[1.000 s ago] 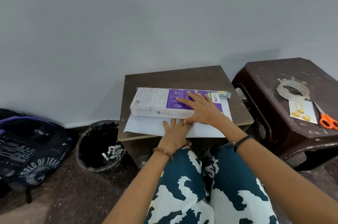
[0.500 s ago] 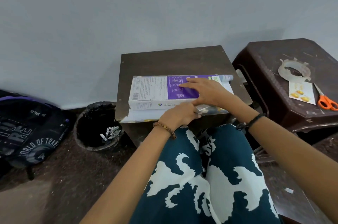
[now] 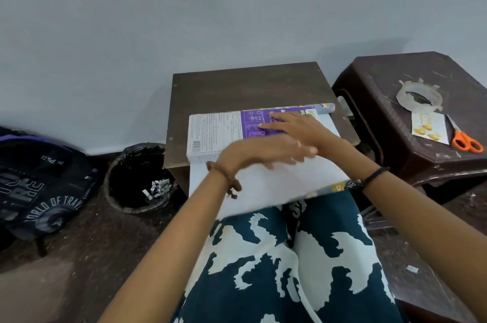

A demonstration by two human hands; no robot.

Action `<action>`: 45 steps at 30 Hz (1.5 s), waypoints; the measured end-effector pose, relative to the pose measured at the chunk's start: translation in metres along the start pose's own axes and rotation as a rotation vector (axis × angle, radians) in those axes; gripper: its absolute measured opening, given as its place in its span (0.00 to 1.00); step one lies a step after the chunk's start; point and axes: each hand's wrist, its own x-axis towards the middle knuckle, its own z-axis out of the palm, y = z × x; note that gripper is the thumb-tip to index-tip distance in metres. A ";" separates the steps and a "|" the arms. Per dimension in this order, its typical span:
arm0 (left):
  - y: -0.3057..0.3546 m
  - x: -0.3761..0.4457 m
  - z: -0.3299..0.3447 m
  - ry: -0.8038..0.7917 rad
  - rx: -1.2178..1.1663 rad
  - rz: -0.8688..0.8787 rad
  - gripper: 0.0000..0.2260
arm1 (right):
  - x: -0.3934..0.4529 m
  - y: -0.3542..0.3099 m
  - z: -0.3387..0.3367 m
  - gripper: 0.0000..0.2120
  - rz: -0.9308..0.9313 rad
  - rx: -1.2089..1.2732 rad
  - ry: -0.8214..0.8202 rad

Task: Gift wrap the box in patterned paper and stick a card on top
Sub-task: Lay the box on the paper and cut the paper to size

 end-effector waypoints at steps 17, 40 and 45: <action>-0.090 0.100 -0.043 0.770 0.519 -0.072 0.15 | 0.053 0.008 0.016 0.22 0.257 0.098 0.144; -0.094 0.112 -0.057 0.690 0.785 -0.126 0.15 | 0.068 0.023 0.033 0.20 0.244 0.042 0.176; -0.084 0.114 -0.044 0.947 0.901 0.030 0.12 | 0.079 0.031 0.028 0.16 0.245 0.040 0.247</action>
